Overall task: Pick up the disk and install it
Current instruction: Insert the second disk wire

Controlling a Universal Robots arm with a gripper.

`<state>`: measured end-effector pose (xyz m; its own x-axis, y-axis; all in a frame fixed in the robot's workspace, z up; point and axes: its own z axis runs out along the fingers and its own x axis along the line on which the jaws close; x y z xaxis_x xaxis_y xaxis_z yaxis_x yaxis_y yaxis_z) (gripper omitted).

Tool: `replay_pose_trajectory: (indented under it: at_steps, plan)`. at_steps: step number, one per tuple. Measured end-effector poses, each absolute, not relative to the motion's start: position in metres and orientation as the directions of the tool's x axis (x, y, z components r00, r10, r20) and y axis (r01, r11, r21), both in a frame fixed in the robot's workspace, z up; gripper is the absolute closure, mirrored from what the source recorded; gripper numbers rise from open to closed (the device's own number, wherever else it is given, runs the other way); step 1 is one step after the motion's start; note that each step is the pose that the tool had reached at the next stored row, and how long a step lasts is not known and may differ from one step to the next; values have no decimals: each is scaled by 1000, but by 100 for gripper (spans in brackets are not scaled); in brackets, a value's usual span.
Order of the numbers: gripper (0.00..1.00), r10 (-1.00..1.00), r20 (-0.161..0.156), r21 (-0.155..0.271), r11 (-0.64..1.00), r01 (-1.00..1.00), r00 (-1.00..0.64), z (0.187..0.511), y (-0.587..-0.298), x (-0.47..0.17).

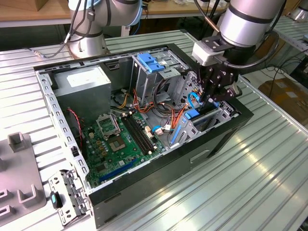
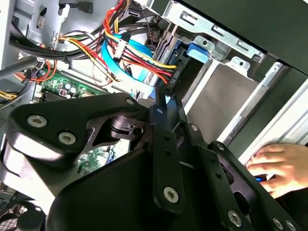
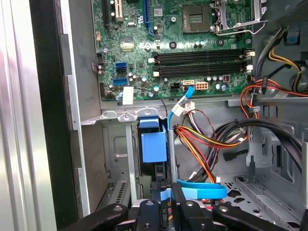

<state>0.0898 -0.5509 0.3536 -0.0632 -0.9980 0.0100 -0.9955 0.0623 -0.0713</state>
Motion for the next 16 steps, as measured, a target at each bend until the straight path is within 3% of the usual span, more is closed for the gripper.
replay_pose_trajectory:
  at_steps: [4, 5, 7, 16]
  plan:
    - [76, -998, 10, -72, 62, -995, -63, 356, -551, 90]
    - [85, -998, 10, -72, 62, -995, -63, 356, -551, 90]
    - [89, -998, 10, -72, 62, -995, -63, 356, -551, 90]
    - [89, -998, 10, -72, 62, -995, -63, 356, -551, 90]
